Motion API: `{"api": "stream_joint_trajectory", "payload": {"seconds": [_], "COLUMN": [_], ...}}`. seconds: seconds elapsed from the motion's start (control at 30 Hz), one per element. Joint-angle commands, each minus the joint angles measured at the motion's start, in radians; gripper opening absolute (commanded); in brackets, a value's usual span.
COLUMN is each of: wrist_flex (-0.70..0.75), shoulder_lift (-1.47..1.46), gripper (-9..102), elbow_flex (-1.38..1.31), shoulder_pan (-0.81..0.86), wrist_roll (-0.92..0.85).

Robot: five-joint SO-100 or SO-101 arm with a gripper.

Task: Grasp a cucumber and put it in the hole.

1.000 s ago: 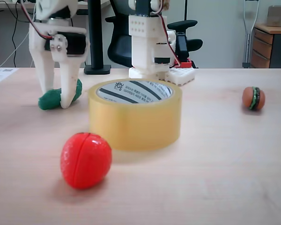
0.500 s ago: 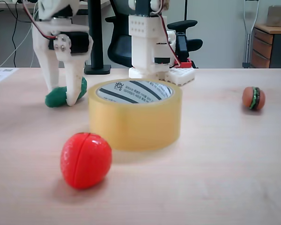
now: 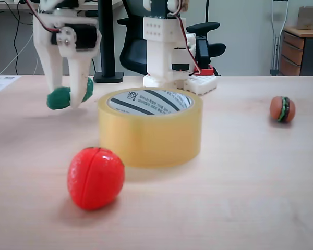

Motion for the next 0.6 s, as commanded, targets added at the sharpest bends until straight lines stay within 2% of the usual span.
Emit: {"api": "stream_joint_trajectory", "payload": {"seconds": [0.0,0.57], "wrist_flex": [0.048,0.179], "shoulder_lift": [0.086,0.181], "gripper": [0,0], "elbow_flex": [-0.121,-0.313], "shoulder_pan": [0.008,-0.040], "wrist_roll": [-0.002,-0.002]}}
